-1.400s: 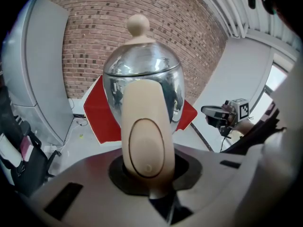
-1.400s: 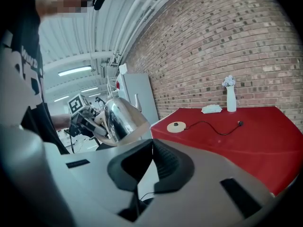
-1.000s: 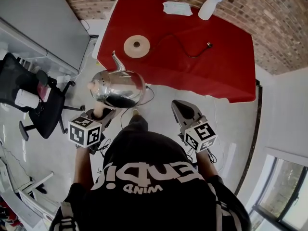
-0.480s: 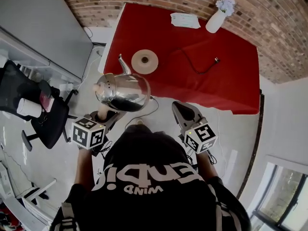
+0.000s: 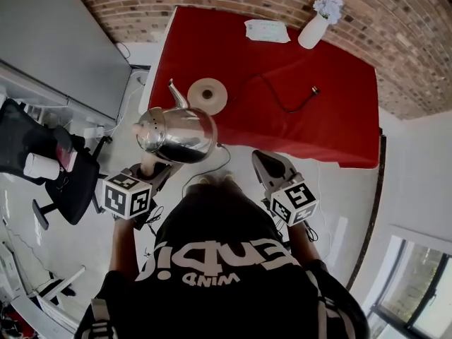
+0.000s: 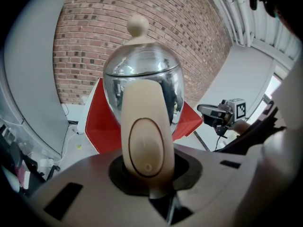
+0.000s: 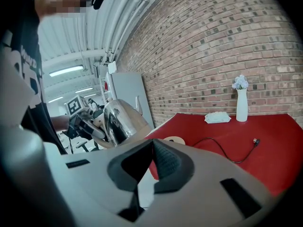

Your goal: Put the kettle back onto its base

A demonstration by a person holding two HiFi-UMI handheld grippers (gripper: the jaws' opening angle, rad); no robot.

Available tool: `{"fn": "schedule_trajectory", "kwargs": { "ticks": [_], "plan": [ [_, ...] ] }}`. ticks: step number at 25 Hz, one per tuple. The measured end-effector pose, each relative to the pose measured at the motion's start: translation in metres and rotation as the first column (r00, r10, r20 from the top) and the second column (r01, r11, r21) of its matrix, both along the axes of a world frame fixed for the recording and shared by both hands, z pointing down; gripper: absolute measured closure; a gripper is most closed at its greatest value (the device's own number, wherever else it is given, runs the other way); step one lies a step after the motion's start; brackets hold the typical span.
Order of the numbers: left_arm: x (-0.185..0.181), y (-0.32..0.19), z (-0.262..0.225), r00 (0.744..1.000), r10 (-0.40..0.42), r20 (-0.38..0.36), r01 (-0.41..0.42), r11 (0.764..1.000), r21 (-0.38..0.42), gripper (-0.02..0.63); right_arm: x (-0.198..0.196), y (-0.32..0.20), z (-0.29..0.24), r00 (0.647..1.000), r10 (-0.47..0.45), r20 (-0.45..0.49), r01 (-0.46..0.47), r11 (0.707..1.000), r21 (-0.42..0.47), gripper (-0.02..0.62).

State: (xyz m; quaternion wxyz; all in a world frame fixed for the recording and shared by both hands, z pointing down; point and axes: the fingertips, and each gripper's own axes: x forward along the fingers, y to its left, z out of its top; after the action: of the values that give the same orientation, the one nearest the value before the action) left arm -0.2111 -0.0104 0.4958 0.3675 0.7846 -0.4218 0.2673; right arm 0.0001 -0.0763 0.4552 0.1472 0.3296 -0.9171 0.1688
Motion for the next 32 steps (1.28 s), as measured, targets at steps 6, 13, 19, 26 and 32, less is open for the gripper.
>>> {"fn": "schedule_trajectory", "kwargs": {
  "ticks": [6, 13, 19, 26, 32],
  "plan": [
    [0.01, -0.016, 0.002, 1.0, -0.021, 0.007, 0.021, 1.0, -0.008, 0.548, 0.009, -0.022, -0.002, 1.0, -0.021, 0.004, 0.021, 1.0, 0.004, 0.572],
    [0.013, -0.035, 0.008, 0.999, -0.037, 0.008, 0.037, 0.999, -0.007, 0.548, 0.011, -0.038, 0.002, 0.999, -0.041, 0.015, 0.041, 0.999, 0.011, 0.572],
    [0.012, -0.058, 0.011, 0.999, -0.03, 0.015, 0.03, 1.0, -0.008, 0.548, 0.013, -0.046, 0.001, 0.999, -0.045, 0.017, 0.045, 0.999, 0.01, 0.572],
    [0.008, -0.099, 0.011, 1.0, -0.016, 0.024, 0.016, 1.0, 0.021, 0.547, 0.017, -0.051, 0.004, 0.999, -0.028, 0.022, 0.028, 1.0, 0.003, 0.572],
    [0.006, -0.15, 0.002, 0.999, -0.006, 0.034, 0.004, 0.998, 0.065, 0.546, 0.02, -0.057, 0.007, 1.0, -0.017, 0.021, 0.017, 1.0, -0.006, 0.572]
  ]
}}
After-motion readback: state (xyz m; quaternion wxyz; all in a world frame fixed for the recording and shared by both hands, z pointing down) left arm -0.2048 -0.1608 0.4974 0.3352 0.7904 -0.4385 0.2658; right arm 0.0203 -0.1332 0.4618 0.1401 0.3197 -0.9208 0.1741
